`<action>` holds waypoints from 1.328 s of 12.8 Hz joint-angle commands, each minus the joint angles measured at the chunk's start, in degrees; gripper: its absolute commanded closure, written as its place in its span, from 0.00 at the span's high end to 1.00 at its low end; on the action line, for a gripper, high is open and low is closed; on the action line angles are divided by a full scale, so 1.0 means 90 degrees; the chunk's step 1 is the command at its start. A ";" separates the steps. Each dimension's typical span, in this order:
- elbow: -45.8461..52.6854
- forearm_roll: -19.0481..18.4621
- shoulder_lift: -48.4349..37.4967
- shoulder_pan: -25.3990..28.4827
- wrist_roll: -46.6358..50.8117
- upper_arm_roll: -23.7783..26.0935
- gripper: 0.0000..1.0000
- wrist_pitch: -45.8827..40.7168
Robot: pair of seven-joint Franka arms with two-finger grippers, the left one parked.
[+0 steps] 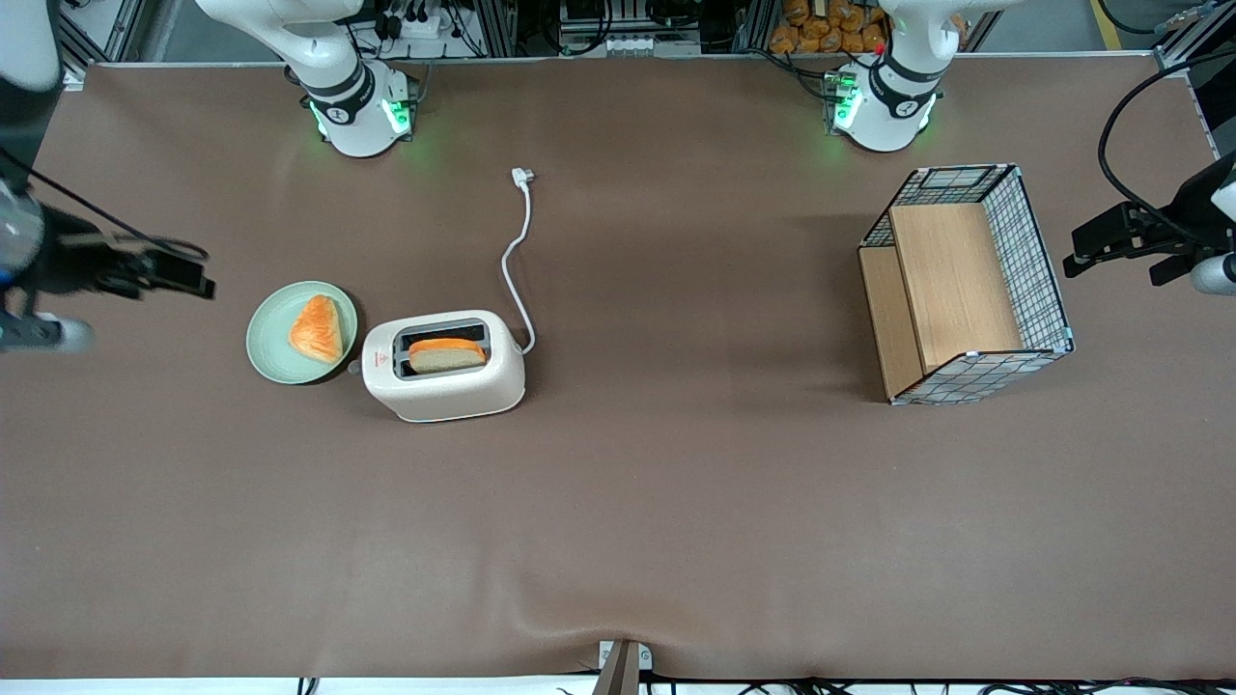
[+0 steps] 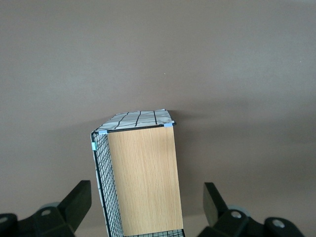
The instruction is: Press toaster button with right arm
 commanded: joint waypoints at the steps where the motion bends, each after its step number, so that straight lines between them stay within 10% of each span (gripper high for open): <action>1: -0.0311 -0.0393 -0.0548 -0.0005 -0.0160 -0.0001 1.00 0.0074; 17: -0.0827 -0.0404 -0.1154 -0.0161 -0.0180 -0.0049 1.00 0.0347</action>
